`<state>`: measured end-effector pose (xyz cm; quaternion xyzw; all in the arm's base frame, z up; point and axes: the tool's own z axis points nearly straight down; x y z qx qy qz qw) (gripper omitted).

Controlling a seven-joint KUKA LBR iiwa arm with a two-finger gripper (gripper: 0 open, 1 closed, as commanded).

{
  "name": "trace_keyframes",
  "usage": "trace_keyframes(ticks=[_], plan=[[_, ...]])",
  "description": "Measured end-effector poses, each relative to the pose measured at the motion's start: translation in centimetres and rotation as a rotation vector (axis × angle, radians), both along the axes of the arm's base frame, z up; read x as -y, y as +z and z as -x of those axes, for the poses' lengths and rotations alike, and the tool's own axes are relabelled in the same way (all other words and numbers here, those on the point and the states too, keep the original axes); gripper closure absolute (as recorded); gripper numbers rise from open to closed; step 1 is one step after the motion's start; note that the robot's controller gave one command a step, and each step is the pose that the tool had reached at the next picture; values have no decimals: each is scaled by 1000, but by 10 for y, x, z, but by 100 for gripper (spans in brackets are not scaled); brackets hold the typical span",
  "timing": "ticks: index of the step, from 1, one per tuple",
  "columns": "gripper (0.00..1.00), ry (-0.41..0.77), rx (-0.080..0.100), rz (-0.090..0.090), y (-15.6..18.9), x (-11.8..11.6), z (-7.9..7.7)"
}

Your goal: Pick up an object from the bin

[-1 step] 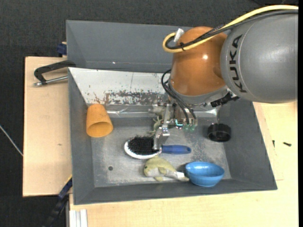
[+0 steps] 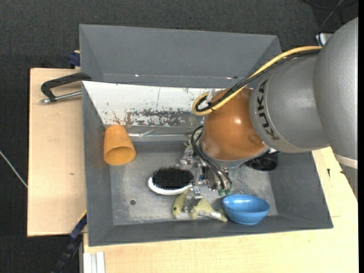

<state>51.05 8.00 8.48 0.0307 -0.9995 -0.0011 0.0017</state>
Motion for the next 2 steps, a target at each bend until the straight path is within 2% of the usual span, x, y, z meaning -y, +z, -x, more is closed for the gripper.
trace_keyframes(ticks=[1,2], plan=[[100,2,4,-2,4,-1,-1],[100,79,16,-1,129,-9,-6]])
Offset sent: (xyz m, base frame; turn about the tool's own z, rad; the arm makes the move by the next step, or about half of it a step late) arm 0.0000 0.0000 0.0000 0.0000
